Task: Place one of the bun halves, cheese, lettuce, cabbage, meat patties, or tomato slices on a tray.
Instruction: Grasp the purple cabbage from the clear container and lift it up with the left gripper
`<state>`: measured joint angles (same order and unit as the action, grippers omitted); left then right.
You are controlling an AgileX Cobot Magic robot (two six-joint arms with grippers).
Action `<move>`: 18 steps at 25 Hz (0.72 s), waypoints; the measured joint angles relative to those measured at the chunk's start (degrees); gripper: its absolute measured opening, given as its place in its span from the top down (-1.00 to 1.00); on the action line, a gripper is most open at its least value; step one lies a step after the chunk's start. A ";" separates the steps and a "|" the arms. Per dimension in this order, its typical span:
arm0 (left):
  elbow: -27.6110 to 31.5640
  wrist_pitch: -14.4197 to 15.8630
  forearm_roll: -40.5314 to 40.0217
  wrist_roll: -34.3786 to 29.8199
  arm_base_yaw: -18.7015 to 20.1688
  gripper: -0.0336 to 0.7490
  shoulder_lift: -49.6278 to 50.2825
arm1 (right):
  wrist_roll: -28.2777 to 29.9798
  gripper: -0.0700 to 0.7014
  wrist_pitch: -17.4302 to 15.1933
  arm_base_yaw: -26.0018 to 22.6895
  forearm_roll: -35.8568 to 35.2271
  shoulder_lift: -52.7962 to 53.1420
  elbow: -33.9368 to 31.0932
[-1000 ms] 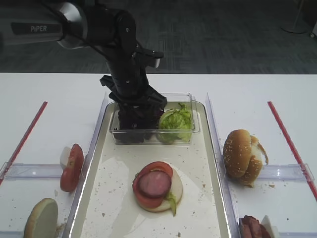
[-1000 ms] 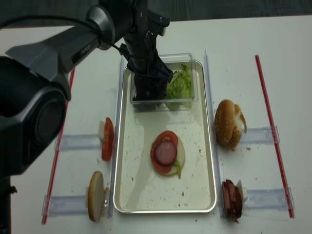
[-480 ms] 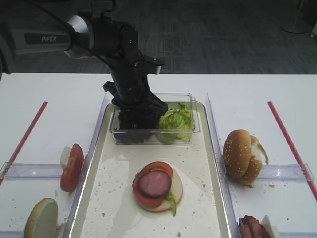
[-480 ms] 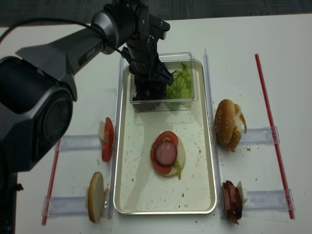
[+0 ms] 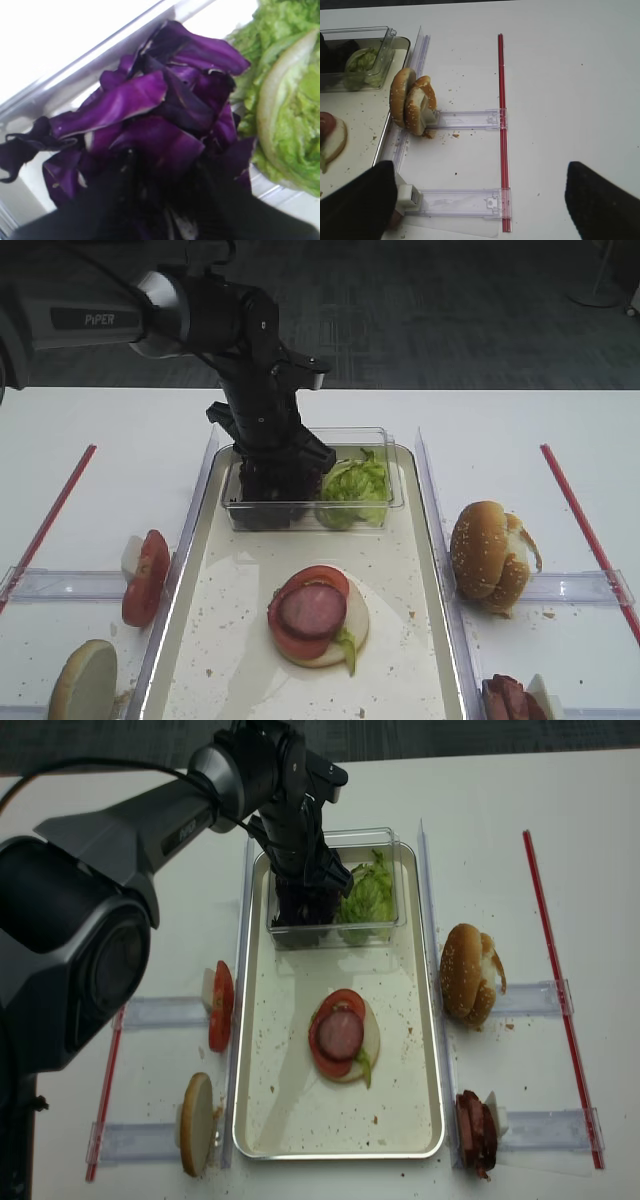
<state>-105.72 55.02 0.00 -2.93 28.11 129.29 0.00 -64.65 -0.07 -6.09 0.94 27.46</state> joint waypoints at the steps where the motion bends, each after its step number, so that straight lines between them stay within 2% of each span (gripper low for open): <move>1: 0.00 0.00 0.00 0.00 0.00 0.56 0.00 | 0.00 -0.97 0.00 0.00 0.00 0.00 0.00; 3: 0.00 0.00 0.00 0.00 0.00 0.80 0.00 | 0.00 -0.97 0.00 0.00 0.00 0.00 0.00; 5: -0.36 0.34 -0.55 0.00 0.00 0.90 0.00 | 0.00 -0.97 0.00 0.00 0.00 0.00 0.00; 12: -2.18 2.98 -1.12 0.00 0.00 0.92 -0.26 | 0.00 -0.97 0.00 0.00 0.00 0.00 0.00; 18: -2.95 4.05 -1.12 0.11 0.00 0.92 -3.98 | 0.00 -0.97 0.00 0.00 0.00 0.00 0.00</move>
<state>-108.67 59.07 -1.12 -2.83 28.11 125.31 0.00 -64.65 -0.07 -6.09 0.94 27.46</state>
